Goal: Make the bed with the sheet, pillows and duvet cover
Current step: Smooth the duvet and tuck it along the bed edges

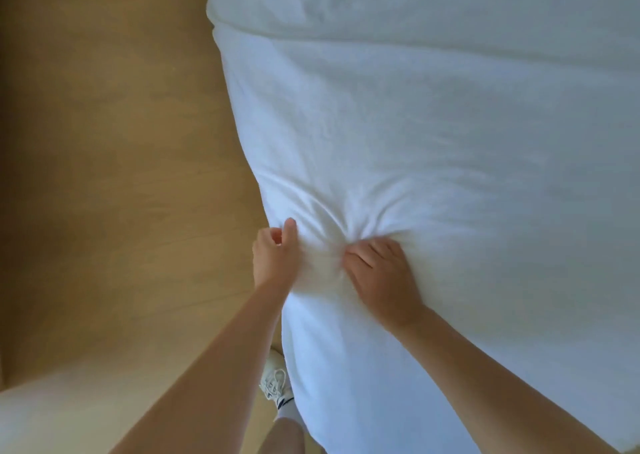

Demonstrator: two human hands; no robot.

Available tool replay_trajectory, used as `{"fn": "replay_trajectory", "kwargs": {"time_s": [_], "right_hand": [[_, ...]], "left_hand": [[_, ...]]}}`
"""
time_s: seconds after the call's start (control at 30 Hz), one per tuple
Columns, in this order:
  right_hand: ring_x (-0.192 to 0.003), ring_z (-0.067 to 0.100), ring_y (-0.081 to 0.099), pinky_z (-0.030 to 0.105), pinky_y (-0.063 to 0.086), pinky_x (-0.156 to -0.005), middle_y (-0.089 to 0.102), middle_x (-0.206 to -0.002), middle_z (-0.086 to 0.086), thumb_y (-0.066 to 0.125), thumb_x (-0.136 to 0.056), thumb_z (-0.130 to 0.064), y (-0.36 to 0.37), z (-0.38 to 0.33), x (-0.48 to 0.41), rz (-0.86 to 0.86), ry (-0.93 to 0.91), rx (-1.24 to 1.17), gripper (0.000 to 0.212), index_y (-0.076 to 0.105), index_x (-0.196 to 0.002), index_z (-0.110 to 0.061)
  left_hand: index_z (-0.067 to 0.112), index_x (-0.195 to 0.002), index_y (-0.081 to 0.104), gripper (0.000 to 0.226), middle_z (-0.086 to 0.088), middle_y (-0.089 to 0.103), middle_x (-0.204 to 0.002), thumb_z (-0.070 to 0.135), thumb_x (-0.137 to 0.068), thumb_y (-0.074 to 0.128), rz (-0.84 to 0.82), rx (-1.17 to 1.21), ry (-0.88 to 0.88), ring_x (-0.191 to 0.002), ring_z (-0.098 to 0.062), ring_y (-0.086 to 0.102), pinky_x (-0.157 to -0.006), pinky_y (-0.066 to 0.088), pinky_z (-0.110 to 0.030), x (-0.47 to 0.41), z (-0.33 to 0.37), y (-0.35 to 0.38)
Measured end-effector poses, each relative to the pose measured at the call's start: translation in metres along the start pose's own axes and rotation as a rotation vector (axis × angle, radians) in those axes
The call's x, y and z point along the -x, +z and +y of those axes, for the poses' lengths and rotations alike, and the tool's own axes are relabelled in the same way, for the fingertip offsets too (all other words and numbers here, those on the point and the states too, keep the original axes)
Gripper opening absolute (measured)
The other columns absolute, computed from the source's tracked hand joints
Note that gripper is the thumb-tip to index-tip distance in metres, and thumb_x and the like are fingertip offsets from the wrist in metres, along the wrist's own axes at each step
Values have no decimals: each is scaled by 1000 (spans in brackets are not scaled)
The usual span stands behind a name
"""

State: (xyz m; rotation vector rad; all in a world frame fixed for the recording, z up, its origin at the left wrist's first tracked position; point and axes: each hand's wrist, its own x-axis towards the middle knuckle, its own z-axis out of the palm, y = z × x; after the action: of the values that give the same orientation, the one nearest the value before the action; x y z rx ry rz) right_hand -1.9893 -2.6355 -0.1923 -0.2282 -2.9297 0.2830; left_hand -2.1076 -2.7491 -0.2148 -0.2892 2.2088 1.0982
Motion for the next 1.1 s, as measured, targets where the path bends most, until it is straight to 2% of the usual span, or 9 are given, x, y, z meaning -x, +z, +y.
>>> {"fn": "replay_trajectory", "kwargs": {"time_s": [0.07,0.13,0.23,0.4,0.53,0.63,0.8,0.9,1.1], "right_hand": [[-63,28,57,35,36,-70,57,-68,7,66,-76,-5,-1,-1,-1,15,-21,45,14,60,-65,-11],[-62,28,55,36,35,-68,55,-67,7,60,-80,-9,-4,-2,-5,23,-34,80,14,58,-66,-11],[-62,29,56,37,36,-65,56,-68,11,50,-85,-14,-11,-3,-7,14,-26,-9,21,57,-67,-7],[-58,30,53,36,36,-60,53,-66,16,47,-86,-11,-27,-1,-12,7,-98,-152,24,53,-65,-1],[-51,29,53,35,36,-53,53,-60,16,49,-86,-9,-39,-9,-15,-36,-51,-167,25,52,-64,1],[-34,32,50,25,32,-35,52,-47,15,66,-77,2,-44,-21,-19,-81,22,-145,18,52,-66,4],[-51,31,60,27,33,-41,62,-60,9,53,-89,-12,-38,-59,12,-313,84,-128,13,55,-79,-4],[-86,29,59,34,33,-62,62,-93,7,33,-101,-27,-24,-49,9,-545,113,-87,25,51,-100,-9],[-80,34,57,38,49,-71,60,-90,11,48,-82,-26,-39,-43,35,-368,64,-139,32,62,-100,-3]], "left_hand": [[-11,-105,52,55,-31,56,-108,42,-90,48,1,57,-22,-101,-42,52,-89,45,-51,24,-19,14],[-7,-116,49,52,-27,54,-119,39,-92,48,38,82,-26,-112,-40,49,-95,41,-51,40,-32,23],[8,-89,54,27,-3,57,-89,33,-95,46,175,149,35,-85,-22,52,-72,40,-31,55,-34,26],[23,-58,40,37,11,40,-56,26,-94,49,277,139,13,-55,-6,36,-54,30,-25,63,-32,19],[19,-71,59,24,8,53,-62,25,-93,51,282,213,-71,-57,-9,44,-53,35,-25,62,-33,8],[18,-79,57,21,9,53,-66,31,-93,48,195,265,-90,-59,-10,46,-52,33,-26,63,-34,8],[1,-106,53,48,-13,58,-98,46,-91,47,25,198,-204,-91,-30,57,-74,46,-38,70,-53,14],[12,-73,47,39,0,52,-70,39,-98,35,48,56,-190,-72,-22,50,-56,32,-30,77,-62,16],[15,-55,31,48,5,34,-51,37,-98,37,171,123,-119,-52,-17,32,-52,27,-33,80,-83,-2]]}}
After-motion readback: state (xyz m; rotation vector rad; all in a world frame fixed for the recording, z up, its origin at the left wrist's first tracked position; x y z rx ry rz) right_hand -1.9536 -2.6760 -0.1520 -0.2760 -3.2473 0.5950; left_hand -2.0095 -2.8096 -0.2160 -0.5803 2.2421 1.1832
